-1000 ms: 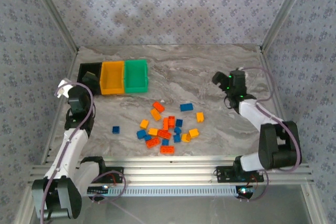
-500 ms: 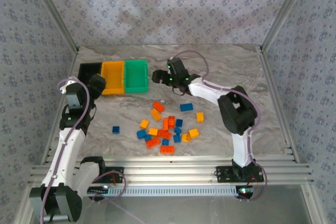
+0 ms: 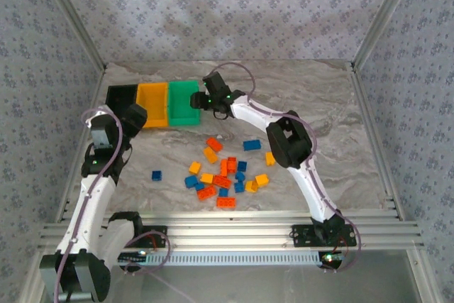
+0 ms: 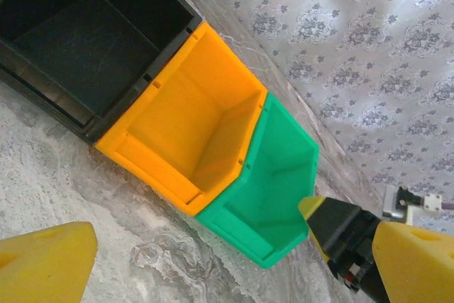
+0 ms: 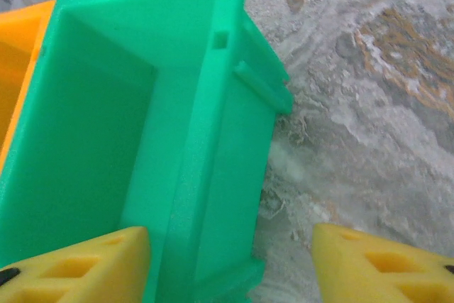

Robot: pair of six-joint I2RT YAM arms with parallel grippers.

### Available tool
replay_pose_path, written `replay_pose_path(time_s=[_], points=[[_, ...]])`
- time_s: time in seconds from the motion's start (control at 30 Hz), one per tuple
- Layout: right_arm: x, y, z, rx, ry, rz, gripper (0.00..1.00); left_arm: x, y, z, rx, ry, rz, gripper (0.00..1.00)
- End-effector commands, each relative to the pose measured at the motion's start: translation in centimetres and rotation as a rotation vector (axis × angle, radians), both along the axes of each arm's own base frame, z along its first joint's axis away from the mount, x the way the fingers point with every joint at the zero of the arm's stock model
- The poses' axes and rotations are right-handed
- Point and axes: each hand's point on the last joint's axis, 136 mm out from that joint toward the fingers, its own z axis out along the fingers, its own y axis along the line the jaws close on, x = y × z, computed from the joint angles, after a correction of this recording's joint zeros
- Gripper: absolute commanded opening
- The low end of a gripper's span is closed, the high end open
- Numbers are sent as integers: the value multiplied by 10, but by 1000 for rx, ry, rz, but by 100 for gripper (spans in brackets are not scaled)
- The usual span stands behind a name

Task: Sort the legos into containers by color

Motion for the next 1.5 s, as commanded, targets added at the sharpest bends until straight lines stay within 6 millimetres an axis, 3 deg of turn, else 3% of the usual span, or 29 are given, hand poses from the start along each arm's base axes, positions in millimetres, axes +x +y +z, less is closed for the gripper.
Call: replay_pose_path(time_s=[0.0, 0.23, 0.37, 0.6, 0.73, 0.87, 1.0, 1.2, 1.37, 1.4, 1.47], points=[[-7, -1, -15, -100, 37, 14, 52, -1, -5, 6, 7, -21, -28, 99], [-11, -19, -15, -216, 25, 9, 31, -2, -6, 7, 13, -10, -33, 99], [-10, -40, -5, -278, 0, -8, 20, -3, -8, 8, 20, -3, -37, 99], [-10, -101, 16, -325, -22, -85, 7, 0, -16, 13, 22, -3, -56, 99], [-24, -148, 19, -398, -13, -87, 1, 1, -22, 10, 24, 26, -70, 99], [-39, -203, 11, -447, 30, -129, 0, 2, -27, 3, 16, 41, -79, 99], [-49, -242, 9, -436, 57, -151, 0, 4, -34, -2, 16, 45, -103, 100], [-58, -275, 9, -434, 97, -138, 0, 8, -45, -10, 19, 70, -137, 100], [-62, -284, 6, -427, 114, -137, 0, 8, -56, -13, 34, 81, -181, 99], [-62, -283, 5, -427, 120, -135, 2, 8, -57, -14, 37, 85, -188, 99], [-62, -283, 5, -426, 120, -137, 18, 8, -62, -16, 43, 93, -205, 100]])
